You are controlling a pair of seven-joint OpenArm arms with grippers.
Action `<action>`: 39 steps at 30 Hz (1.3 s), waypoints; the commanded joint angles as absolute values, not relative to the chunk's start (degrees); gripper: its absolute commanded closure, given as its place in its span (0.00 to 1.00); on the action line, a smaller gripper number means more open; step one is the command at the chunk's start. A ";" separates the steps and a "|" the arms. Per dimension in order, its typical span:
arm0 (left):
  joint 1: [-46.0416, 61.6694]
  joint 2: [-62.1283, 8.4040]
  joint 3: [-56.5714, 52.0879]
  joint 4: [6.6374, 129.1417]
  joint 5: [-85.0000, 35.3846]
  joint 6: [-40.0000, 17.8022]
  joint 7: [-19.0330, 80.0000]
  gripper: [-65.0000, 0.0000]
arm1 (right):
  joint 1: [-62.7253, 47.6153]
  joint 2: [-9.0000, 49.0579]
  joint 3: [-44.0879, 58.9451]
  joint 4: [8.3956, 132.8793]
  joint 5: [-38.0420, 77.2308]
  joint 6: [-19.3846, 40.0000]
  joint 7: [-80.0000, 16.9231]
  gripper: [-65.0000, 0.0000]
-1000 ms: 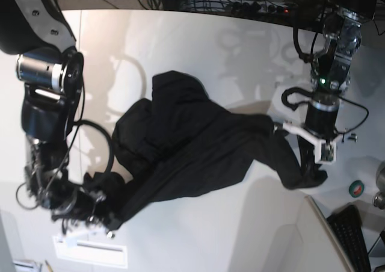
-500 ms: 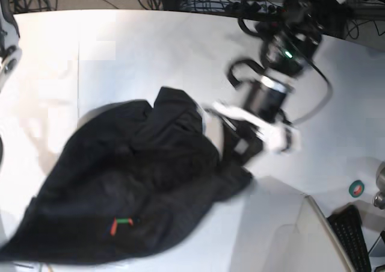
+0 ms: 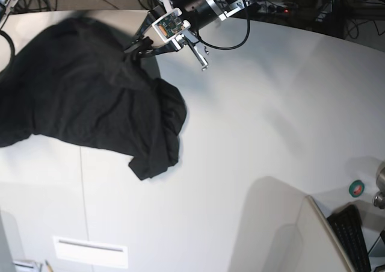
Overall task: Layout the t-shirt on the table in an organized manner, then fold the t-shirt properly
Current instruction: 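Lift the black shirt with both grippers and swing it across the table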
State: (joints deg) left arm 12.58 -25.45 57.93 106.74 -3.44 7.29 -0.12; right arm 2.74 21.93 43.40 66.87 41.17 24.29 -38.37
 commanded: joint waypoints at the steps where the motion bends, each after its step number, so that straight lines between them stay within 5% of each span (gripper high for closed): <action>1: 12.62 -25.36 58.15 107.21 -3.21 7.25 -1.89 1.00 | 3.65 23.60 43.65 65.45 41.98 24.57 -36.88 1.00; 6: 12.62 -25.27 58.15 103.78 -3.21 7.25 -1.89 1.00 | 3.74 23.78 43.47 56.48 41.89 24.48 -37.23 0.98; 9: 12.44 -25.19 58.15 102.37 -3.21 7.25 -1.89 1.00 | 2.95 23.60 43.47 56.40 41.89 24.48 -37.58 0.50; 10: 12.44 -25.19 58.15 102.29 -3.21 7.25 -1.89 1.00 | 2.59 23.60 43.47 56.48 41.89 24.48 -38.20 0.40; 12: 12.62 -25.36 57.89 102.37 -3.21 7.25 -1.89 0.96 | 1.98 23.60 43.47 58.77 41.89 24.48 -39.43 0.36; 17: 12.62 -28.26 57.63 102.55 -3.30 7.52 -2.24 0.14 | -3.56 22.46 34.95 72.40 41.89 24.48 -41.19 0.43; 18: 12.62 -28.97 57.45 102.64 -3.30 7.52 -2.24 0.00 | -4.44 22.37 31.96 74.68 41.89 24.48 -41.19 0.43; 19: 12.62 -29.49 57.36 102.64 -3.30 7.60 -2.24 0.00 | -4.70 22.37 28.97 76.09 41.89 24.48 -41.10 0.43; 22: 13.32 -30.29 54.90 102.73 -3.30 7.60 -2.33 0.00 | -4.18 22.37 19.65 77.05 41.89 24.31 -39.43 0.45; 25: 15.60 -30.02 49.19 102.73 -3.30 7.60 -2.42 0.03 | -0.84 22.37 12.00 74.15 41.89 24.31 -38.02 0.74; 27: 17.54 -29.67 44.35 102.73 -3.30 7.60 -2.42 0.21 | 1.63 22.29 7.87 71.25 41.89 24.31 -37.85 1.00; 32: 21.41 -25.19 28.26 100.35 -3.38 7.60 -2.33 1.00 | 9.27 18.95 0.04 60.62 41.89 24.31 -37.58 1.00; 39: 23.08 -20.35 9.71 97.71 -3.30 7.25 -1.98 1.00 | 20.44 12.44 -10.86 43.03 41.80 24.31 -37.49 1.00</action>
State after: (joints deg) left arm 23.16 -19.99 9.82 96.73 -3.44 7.11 -0.38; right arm 19.59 12.67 -10.90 42.24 41.08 23.51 -37.10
